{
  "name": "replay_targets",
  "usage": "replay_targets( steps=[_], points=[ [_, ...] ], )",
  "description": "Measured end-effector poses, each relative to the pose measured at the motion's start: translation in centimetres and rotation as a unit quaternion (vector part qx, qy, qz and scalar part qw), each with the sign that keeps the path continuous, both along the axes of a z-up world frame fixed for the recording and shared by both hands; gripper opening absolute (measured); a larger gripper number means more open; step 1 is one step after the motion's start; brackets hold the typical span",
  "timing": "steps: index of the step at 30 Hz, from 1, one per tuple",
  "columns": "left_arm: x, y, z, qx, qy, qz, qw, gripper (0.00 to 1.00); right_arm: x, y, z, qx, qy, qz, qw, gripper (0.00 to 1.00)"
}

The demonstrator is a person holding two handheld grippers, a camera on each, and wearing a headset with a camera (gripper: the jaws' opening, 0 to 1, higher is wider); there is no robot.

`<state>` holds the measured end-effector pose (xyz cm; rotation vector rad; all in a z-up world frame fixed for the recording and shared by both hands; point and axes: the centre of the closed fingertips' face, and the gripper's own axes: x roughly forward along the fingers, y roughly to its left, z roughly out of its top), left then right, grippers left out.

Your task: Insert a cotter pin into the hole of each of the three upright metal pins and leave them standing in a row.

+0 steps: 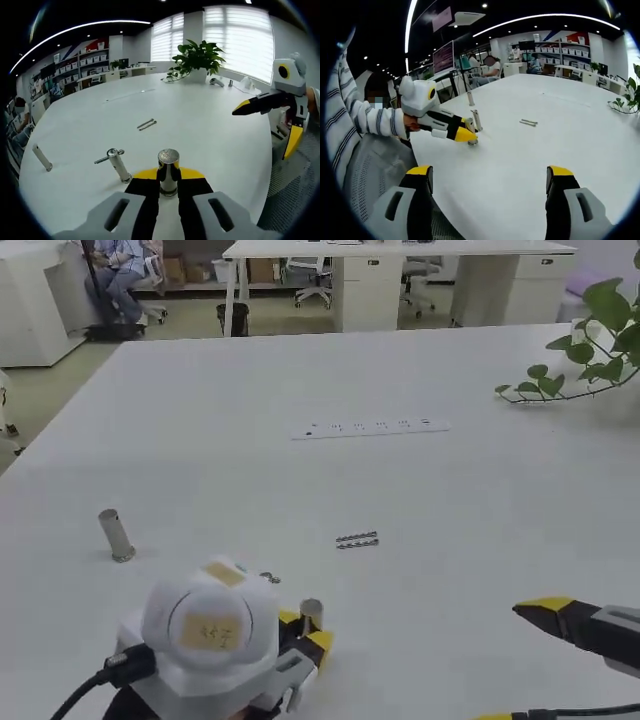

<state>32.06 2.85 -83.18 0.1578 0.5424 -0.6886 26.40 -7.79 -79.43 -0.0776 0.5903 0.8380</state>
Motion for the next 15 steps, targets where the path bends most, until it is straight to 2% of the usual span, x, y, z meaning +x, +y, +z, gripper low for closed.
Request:
replay_targets(
  steps=[3, 7, 11, 13, 15],
  points=[
    [-0.31, -0.22, -0.05, 0.006, -0.006, -0.010, 0.9999, 0.11, -0.01, 0.02, -0.01, 0.003, 0.001, -0.002, 1.0000, 0.95],
    [-0.45, -0.15, -0.44, 0.001, 0.004, -0.007, 1.0000, 0.11, -0.11, 0.09, -0.03, 0.002, 0.001, 0.000, 1.0000, 0.95],
    [-0.77, -0.10, -0.88, 0.007, 0.003, -0.013, 0.9999, 0.11, -0.13, 0.15, 0.04, 0.005, 0.000, -0.001, 1.0000, 0.95],
    [-0.79, -0.19, -0.76, 0.005, -0.003, -0.014, 0.9999, 0.11, -0.12, 0.14, 0.04, 0.005, -0.001, -0.001, 1.0000, 0.95],
    [-0.79, -0.21, -0.74, -0.001, 0.000, -0.012, 0.9999, 0.11, -0.09, 0.14, 0.09, 0.007, -0.001, -0.002, 1.0000, 0.95]
  ],
)
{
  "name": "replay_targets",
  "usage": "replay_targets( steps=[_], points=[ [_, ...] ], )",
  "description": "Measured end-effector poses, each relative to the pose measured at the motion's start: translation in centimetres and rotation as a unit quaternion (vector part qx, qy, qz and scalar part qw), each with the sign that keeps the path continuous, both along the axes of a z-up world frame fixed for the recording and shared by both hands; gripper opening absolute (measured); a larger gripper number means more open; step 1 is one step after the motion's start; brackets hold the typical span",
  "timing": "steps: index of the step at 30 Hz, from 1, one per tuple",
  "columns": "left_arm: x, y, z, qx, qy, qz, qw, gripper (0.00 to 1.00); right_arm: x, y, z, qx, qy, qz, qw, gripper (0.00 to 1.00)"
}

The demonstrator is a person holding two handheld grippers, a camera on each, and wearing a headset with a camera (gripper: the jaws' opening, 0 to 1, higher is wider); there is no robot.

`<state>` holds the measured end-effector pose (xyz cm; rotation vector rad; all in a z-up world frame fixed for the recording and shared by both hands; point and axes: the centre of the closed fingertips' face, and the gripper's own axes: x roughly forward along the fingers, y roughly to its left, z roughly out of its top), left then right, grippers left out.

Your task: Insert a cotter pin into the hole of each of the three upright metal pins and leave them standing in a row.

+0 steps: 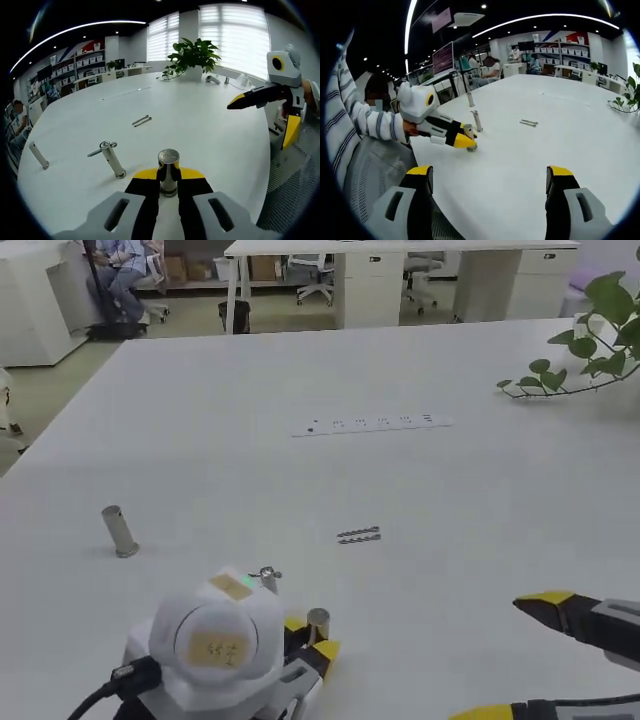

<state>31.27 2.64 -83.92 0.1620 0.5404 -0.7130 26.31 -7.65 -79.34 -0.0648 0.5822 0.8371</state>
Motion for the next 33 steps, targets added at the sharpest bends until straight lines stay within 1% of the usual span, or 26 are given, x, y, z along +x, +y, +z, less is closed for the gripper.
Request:
replay_targets(
  steps=[2, 4, 6, 12, 17, 19, 23, 24, 25, 26, 27, 28, 30, 31, 33],
  points=[
    [-0.1, 0.0, 0.0, 0.006, -0.009, -0.006, 0.9999, 0.11, 0.0, 0.0, 0.0, 0.002, 0.000, -0.001, 1.0000, 0.95],
    [-0.1, -0.1, 0.0, 0.008, -0.013, -0.009, 0.9998, 0.11, 0.0, 0.1, 0.0, 0.003, 0.000, -0.001, 1.0000, 0.95],
    [-0.1, 0.0, -0.1, 0.006, -0.012, -0.009, 0.9999, 0.11, -0.1, 0.1, -0.1, 0.002, 0.000, 0.000, 1.0000, 0.95],
    [-0.3, 0.2, 0.0, 0.011, -0.014, -0.009, 0.9998, 0.12, 0.0, 0.0, 0.0, 0.010, -0.003, -0.004, 0.9999, 0.95],
    [-0.3, 0.2, 0.1, 0.006, -0.008, -0.001, 0.9999, 0.12, -0.2, 0.1, -0.2, 0.012, 0.000, -0.003, 0.9999, 0.95],
    [-0.3, 0.3, 0.1, 0.002, 0.001, 0.005, 1.0000, 0.12, -0.2, 0.0, -0.2, 0.012, 0.001, -0.002, 0.9999, 0.95],
    [-0.4, 0.3, 0.5, -0.001, 0.001, 0.004, 1.0000, 0.12, -0.1, 0.0, -0.2, 0.015, 0.001, -0.002, 0.9999, 0.95],
    [-0.4, 0.3, 0.7, -0.006, 0.003, 0.002, 1.0000, 0.13, -0.1, 0.0, -0.1, 0.015, 0.001, -0.002, 0.9999, 0.95],
    [-0.5, 0.1, 1.0, -0.016, 0.008, -0.004, 0.9998, 0.15, -0.1, 0.0, -0.1, 0.013, 0.001, -0.001, 0.9999, 0.95],
    [-0.7, -0.1, 1.3, -0.029, 0.013, -0.006, 0.9995, 0.17, -0.1, 0.0, -0.1, 0.011, 0.001, 0.000, 0.9999, 0.95],
    [-0.8, 0.0, 1.7, -0.045, 0.022, -0.005, 0.9987, 0.19, -0.1, -0.1, -0.1, 0.010, 0.001, 0.000, 0.9999, 0.95],
    [-0.8, 0.2, 2.1, -0.048, 0.017, -0.005, 0.9987, 0.19, 0.0, -0.1, -0.1, 0.010, 0.001, 0.001, 1.0000, 0.95],
    [-1.0, 0.4, 2.6, -0.055, 0.016, -0.009, 0.9983, 0.21, 0.0, -0.1, 0.0, 0.009, 0.001, 0.002, 1.0000, 0.95],
    [-1.2, 0.4, 2.8, -0.063, 0.021, -0.013, 0.9977, 0.24, 0.1, -0.2, 0.0, 0.009, 0.001, 0.002, 1.0000, 0.95],
    [-1.6, 0.6, 3.1, -0.069, 0.023, -0.021, 0.9972, 0.32, 0.3, -0.3, 0.1, 0.007, -0.001, 0.000, 1.0000, 0.95]
  ],
)
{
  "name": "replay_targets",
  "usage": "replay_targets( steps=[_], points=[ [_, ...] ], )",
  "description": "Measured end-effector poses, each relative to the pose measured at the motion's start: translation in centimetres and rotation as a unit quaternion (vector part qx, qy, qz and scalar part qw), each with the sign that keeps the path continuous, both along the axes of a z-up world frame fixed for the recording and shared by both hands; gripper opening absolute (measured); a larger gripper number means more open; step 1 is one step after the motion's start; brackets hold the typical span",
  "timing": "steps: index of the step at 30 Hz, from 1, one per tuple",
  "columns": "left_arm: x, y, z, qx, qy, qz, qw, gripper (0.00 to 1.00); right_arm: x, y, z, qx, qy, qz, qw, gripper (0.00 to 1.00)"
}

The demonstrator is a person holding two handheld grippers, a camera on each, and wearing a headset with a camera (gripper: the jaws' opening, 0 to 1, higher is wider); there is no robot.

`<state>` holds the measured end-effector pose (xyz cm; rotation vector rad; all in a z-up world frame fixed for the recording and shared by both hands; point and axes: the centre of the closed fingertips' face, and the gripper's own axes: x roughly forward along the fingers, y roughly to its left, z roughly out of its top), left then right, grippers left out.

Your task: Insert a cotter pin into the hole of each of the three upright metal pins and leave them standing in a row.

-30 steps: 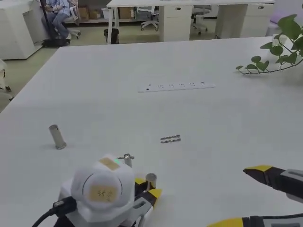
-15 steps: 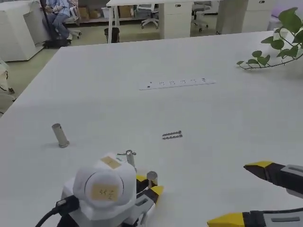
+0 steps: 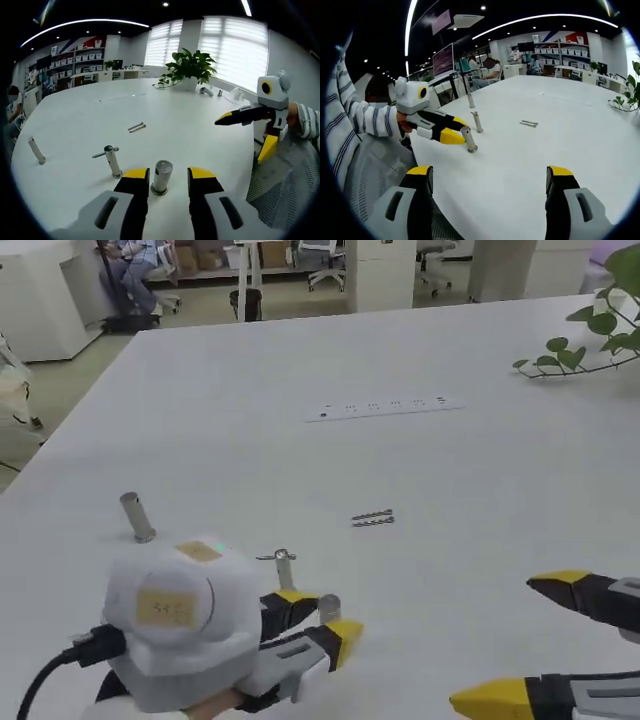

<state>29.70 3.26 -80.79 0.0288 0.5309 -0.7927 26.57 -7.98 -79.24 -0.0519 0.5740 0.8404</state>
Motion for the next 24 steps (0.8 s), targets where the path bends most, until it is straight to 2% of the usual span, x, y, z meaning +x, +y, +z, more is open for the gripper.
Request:
replay_targets(
  steps=[3, 5, 8, 11, 15, 18, 24],
  points=[
    [-0.5, 0.4, 0.7, -0.009, -0.001, -0.011, 0.9999, 0.41, 0.3, -0.2, 0.2, 0.000, -0.002, -0.003, 1.0000, 0.95],
    [-0.7, 0.4, 1.7, -0.040, 0.005, -0.010, 0.9992, 0.44, 0.5, -0.4, 0.3, -0.001, -0.003, -0.004, 1.0000, 0.95],
    [-1.1, 0.8, 2.7, -0.049, 0.001, -0.014, 0.9987, 0.47, 0.6, -0.7, 0.2, -0.010, -0.003, -0.003, 0.9999, 0.95],
    [-1.4, 1.0, 3.1, -0.052, -0.004, -0.025, 0.9983, 0.57, 0.7, -1.2, -0.1, -0.017, 0.003, -0.004, 0.9998, 0.95],
    [-2.1, 1.3, 2.8, -0.044, 0.011, -0.033, 0.9984, 0.73, 0.8, -1.6, -0.3, -0.027, 0.006, -0.004, 0.9996, 0.95],
    [-2.6, 1.5, 2.7, -0.043, 0.015, -0.038, 0.9982, 0.86, 1.0, -1.9, -0.4, -0.029, 0.008, -0.005, 0.9995, 0.95],
    [-3.3, 2.4, 1.9, -0.045, 0.041, -0.030, 0.9976, 0.99, 1.1, -2.1, -0.4, -0.042, 0.010, 0.004, 0.9991, 0.95]
  ],
)
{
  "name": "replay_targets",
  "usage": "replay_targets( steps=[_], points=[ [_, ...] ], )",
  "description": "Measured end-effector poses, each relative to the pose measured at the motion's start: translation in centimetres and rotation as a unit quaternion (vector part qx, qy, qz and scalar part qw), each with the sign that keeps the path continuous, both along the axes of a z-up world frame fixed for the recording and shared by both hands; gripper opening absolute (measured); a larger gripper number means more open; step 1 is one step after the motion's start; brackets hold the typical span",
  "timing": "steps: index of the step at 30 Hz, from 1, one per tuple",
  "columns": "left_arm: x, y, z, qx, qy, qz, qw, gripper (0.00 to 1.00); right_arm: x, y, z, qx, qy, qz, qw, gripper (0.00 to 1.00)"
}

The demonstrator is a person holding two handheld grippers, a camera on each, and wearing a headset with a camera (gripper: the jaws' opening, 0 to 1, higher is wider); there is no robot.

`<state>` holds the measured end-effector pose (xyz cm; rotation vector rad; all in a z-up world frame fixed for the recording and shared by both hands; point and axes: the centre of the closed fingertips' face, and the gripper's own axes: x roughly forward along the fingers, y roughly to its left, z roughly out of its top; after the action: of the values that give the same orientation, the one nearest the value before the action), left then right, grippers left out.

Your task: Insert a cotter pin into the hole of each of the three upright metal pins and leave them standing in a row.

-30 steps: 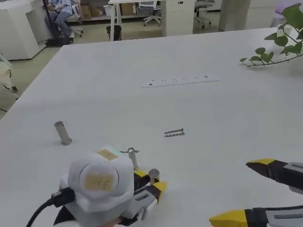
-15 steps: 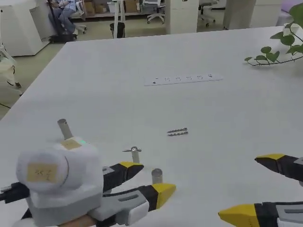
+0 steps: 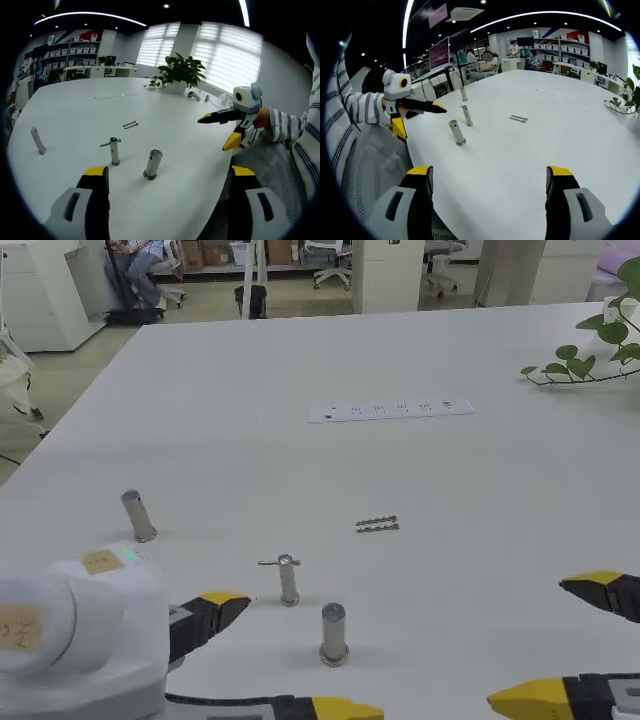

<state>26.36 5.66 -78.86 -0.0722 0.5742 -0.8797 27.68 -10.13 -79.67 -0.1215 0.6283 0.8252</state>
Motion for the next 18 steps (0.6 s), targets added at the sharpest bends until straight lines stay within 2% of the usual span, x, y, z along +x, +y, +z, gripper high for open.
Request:
replay_targets(
  steps=[2, 4, 8, 12, 18],
  points=[
    [-0.2, 0.1, 0.2, -0.010, 0.009, 0.005, 0.9999, 0.99, 0.1, 0.0, 0.0, -0.007, 0.002, 0.007, 1.0000, 0.95],
    [-0.3, 0.0, 0.8, -0.026, 0.011, 0.008, 0.9996, 0.99, 0.3, -0.1, 0.0, -0.016, 0.002, 0.016, 0.9997, 0.95],
    [-0.1, 0.5, 1.2, -0.012, -0.006, 0.011, 0.9999, 0.99, 1.0, -0.1, 0.1, -0.034, -0.004, 0.028, 0.9990, 0.94],
    [-0.3, 0.9, 1.5, -0.020, 0.002, 0.013, 0.9997, 0.99, 1.6, 0.5, 0.1, -0.054, -0.006, 0.061, 0.9966, 0.93],
    [-0.2, 1.4, 2.0, -0.023, -0.005, 0.021, 0.9995, 0.99, 2.6, 1.3, -0.2, -0.082, -0.004, 0.107, 0.9909, 0.93]
  ],
)
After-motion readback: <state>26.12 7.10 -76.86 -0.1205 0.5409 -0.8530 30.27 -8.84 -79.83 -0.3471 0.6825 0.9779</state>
